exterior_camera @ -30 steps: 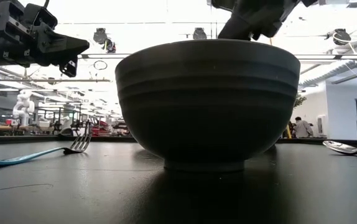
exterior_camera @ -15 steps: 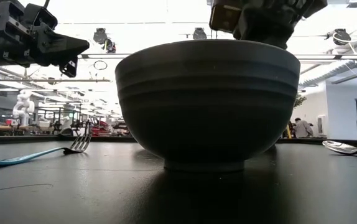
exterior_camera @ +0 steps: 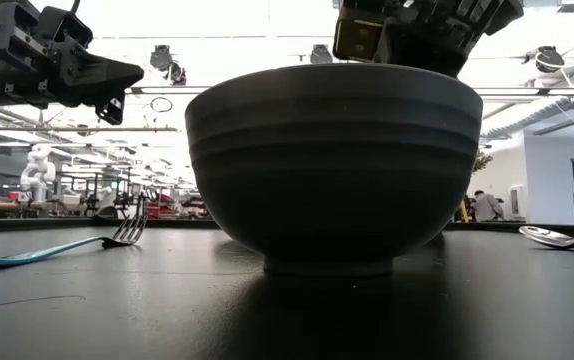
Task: Set table place
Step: Put the black bowl on the yellow plate
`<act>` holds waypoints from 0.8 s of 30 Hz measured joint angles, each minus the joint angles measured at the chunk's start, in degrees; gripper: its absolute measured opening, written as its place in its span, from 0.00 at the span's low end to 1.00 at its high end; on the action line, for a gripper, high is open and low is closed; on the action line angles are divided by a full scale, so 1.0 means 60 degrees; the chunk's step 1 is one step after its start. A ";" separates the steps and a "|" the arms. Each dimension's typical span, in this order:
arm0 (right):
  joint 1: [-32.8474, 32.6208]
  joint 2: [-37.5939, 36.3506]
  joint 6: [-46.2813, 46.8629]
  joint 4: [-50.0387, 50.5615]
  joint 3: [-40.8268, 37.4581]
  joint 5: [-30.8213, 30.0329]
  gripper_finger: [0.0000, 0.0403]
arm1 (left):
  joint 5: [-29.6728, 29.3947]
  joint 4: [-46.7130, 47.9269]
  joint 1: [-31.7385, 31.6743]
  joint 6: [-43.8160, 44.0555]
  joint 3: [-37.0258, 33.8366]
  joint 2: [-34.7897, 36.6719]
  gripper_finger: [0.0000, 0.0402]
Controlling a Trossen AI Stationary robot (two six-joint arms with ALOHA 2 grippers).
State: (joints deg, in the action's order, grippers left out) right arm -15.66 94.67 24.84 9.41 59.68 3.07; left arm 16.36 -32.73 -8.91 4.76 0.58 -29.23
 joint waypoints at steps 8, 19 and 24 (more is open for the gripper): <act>-0.0163 0.0354 -0.0022 -0.0220 0.0000 0.0002 0.57 | 0.0000 0.0004 0.0000 0.0003 0.0000 0.0000 0.06; -0.0270 0.0463 -0.0016 -0.0417 0.0000 -0.0029 0.57 | 0.0000 0.0004 0.0000 0.0000 0.0000 0.0000 0.06; -0.0285 0.0750 -0.0007 -0.0487 -0.0004 -0.0029 0.57 | 0.0000 0.0004 0.0004 0.0000 0.0000 0.0004 0.06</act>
State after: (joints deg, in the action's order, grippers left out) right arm -17.37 99.17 24.80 6.48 59.66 2.90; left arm 16.36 -32.71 -8.88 4.75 0.58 -29.21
